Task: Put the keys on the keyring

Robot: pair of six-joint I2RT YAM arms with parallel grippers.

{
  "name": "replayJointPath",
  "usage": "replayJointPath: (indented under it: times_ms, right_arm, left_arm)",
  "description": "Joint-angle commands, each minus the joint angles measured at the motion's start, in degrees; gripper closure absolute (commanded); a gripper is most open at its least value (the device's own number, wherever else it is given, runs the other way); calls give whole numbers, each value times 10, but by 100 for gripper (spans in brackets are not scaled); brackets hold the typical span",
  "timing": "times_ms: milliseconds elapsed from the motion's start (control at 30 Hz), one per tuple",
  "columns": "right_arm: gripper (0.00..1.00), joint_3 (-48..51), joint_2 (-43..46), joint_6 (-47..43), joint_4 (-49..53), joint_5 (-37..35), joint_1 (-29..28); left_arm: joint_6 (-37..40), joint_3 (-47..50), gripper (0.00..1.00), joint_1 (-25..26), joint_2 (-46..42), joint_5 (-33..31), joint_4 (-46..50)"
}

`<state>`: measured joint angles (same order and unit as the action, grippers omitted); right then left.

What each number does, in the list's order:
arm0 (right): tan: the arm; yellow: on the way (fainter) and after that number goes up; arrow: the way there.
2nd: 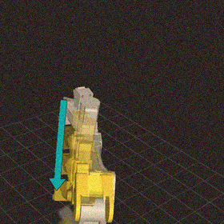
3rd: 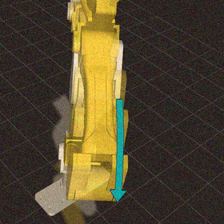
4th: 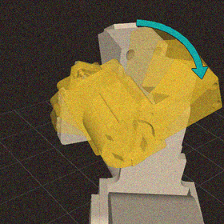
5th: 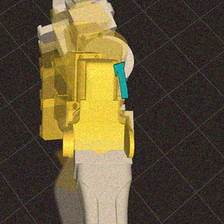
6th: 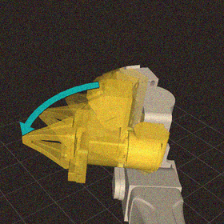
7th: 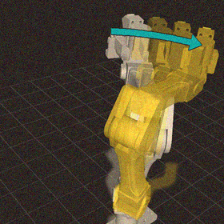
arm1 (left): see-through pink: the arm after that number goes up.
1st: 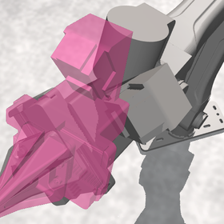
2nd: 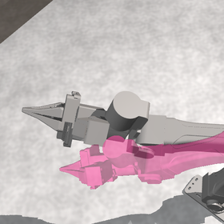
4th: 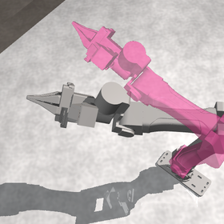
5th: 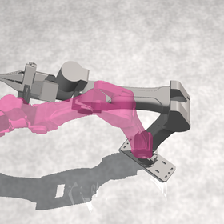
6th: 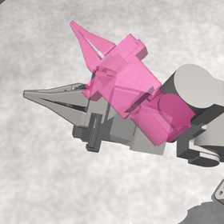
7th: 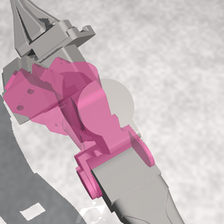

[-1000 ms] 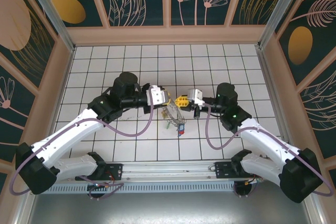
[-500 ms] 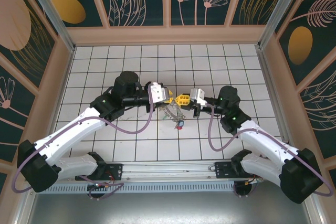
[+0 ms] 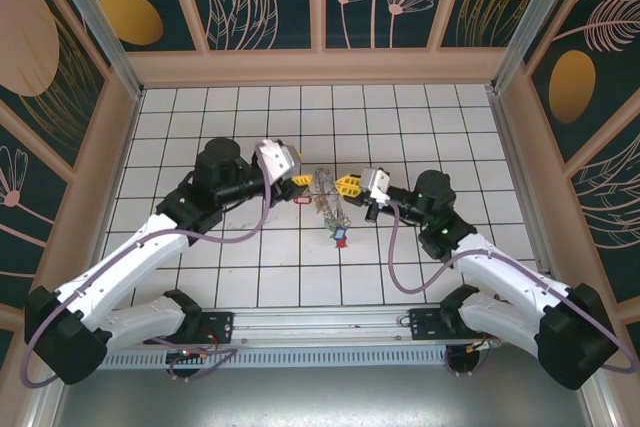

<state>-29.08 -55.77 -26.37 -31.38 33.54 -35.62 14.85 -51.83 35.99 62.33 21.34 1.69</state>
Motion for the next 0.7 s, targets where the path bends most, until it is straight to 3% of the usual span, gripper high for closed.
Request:
replayJointPath:
  times_ms: [0,100,200,400,500,600,667]
  right_arm:
    - [100,4,36,-63,7,-94,-1]
    - [100,26,47,-72,-23,-155,-1]
    - [100,44,44,-52,-63,-170,-1]
    - [100,60,38,-30,-86,-169,0]
    - [100,51,42,-44,-43,-105,5]
    - [100,39,41,-44,-13,-40,8]
    - [100,37,39,-35,-14,-12,10]
  left_arm:
    - [-134,-16,47,-16,13,-69,-11]
    - [-184,2,47,-17,31,-65,-40]
    - [-199,19,50,-16,48,-31,-70]
    - [-139,31,50,-17,67,42,-59]
    - [-56,56,51,-17,49,153,-102]
    - [-34,89,56,-16,22,192,-202]
    - [-12,75,60,-16,30,211,-200]
